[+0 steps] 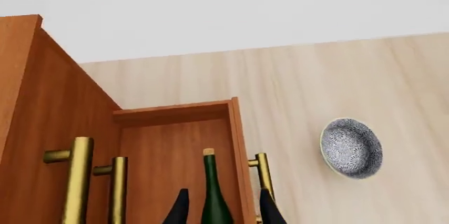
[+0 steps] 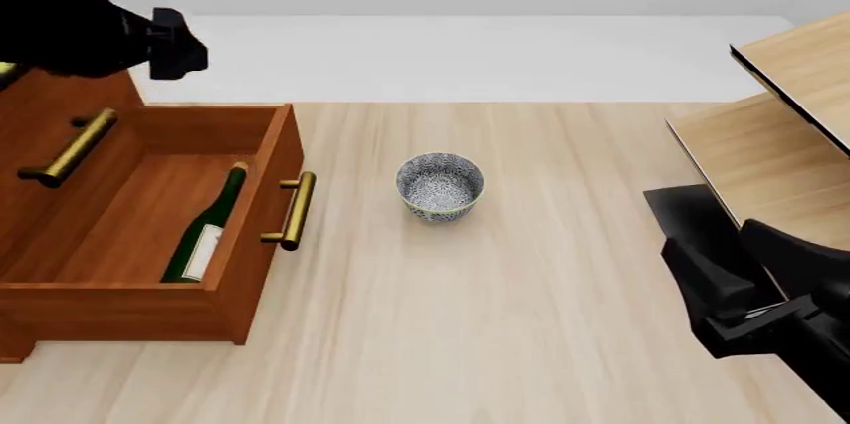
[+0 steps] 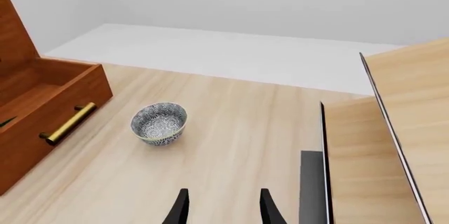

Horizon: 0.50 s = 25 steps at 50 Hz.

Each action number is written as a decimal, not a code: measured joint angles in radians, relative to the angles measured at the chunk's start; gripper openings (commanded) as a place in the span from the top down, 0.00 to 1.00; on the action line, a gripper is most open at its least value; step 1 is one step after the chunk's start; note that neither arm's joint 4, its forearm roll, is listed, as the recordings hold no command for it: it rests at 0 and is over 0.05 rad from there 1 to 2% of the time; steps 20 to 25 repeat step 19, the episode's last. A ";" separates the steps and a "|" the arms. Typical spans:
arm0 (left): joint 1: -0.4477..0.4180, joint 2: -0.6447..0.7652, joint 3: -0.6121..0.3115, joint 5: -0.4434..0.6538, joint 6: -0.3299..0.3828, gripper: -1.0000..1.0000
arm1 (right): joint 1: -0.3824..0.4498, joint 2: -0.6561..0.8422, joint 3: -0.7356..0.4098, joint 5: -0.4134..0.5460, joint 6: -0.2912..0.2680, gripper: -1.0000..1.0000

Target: Put the wine bottle in the bottom drawer of the cabinet.

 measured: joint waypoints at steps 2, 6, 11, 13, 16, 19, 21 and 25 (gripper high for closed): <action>-0.003 -0.035 -0.006 0.023 0.007 0.00 | 0.000 -0.002 0.000 0.001 0.000 0.00; -0.012 -0.106 -0.016 0.075 0.010 0.00 | 0.000 -0.010 0.000 0.007 0.000 0.00; -0.026 -0.197 -0.023 0.141 0.017 0.00 | -0.001 -0.025 0.000 0.019 -0.001 0.00; -0.029 -0.231 -0.025 0.166 0.022 0.00 | -0.001 -0.030 0.000 0.024 -0.001 0.00; -0.032 -0.283 -0.026 0.202 0.026 0.00 | -0.002 -0.039 0.000 0.030 -0.002 0.00; -0.032 -0.333 -0.028 0.238 0.029 0.00 | -0.003 -0.046 0.000 0.036 -0.003 0.00; -0.032 -0.333 -0.028 0.238 0.029 0.00 | -0.003 -0.046 0.000 0.036 -0.003 0.00; -0.032 -0.333 -0.028 0.238 0.029 0.00 | -0.003 -0.046 0.000 0.036 -0.003 0.00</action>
